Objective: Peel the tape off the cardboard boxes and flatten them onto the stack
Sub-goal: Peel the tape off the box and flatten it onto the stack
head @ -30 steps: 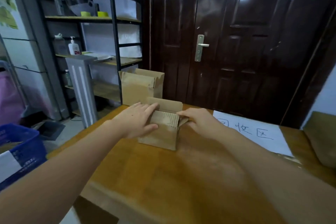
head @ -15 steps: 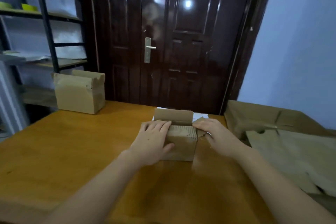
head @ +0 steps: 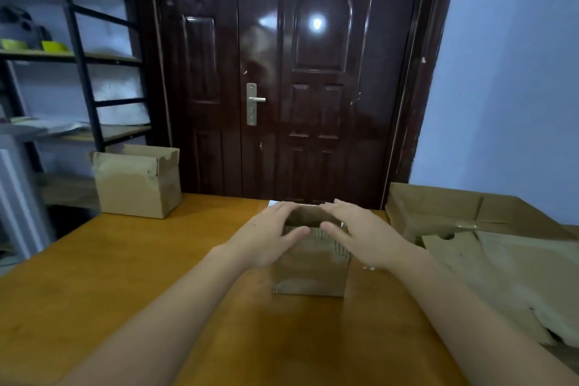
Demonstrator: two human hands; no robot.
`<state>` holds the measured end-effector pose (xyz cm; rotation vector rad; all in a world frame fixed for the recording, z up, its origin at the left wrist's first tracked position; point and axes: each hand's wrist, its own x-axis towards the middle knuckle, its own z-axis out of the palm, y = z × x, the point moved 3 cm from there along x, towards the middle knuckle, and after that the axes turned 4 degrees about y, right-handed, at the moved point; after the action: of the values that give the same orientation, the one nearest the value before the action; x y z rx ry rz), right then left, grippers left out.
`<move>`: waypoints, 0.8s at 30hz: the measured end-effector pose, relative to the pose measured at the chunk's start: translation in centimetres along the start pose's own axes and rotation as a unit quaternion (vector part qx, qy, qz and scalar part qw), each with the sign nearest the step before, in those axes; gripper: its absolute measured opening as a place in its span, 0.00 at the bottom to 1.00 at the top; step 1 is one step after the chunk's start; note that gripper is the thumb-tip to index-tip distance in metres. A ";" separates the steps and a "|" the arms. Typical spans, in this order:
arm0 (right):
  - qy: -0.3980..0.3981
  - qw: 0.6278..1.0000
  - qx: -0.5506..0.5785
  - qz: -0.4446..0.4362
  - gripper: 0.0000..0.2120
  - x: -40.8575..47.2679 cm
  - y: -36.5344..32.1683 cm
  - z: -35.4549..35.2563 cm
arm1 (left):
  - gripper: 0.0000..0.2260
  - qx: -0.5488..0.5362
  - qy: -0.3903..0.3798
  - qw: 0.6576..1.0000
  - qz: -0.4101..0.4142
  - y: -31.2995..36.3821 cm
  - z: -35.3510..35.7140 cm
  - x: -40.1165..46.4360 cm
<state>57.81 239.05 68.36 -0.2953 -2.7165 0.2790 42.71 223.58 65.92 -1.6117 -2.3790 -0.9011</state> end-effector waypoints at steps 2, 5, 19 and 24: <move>-0.012 1.000 -0.003 0.022 0.32 -0.3 0.4 0.9 | 0.33 0.004 -0.013 1.000 -0.018 -0.7 0.5 -0.1; -0.016 0.997 0.040 0.068 0.38 -1.5 1.7 2.3 | 0.42 -0.015 -0.026 0.999 -0.041 -1.7 1.7 -1.1; 0.035 0.964 0.236 0.118 0.36 -3.9 2.4 5.1 | 0.33 -0.304 0.040 0.942 -0.137 -1.7 3.6 -2.8; 0.047 0.944 0.298 0.133 0.29 -3.7 2.7 5.0 | 0.18 -0.409 0.079 0.888 -0.197 -2.0 3.1 -2.5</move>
<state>59.55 240.02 61.89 -0.4760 -2.3494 1.1005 42.69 222.77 61.55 -1.1242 -2.3725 -2.2486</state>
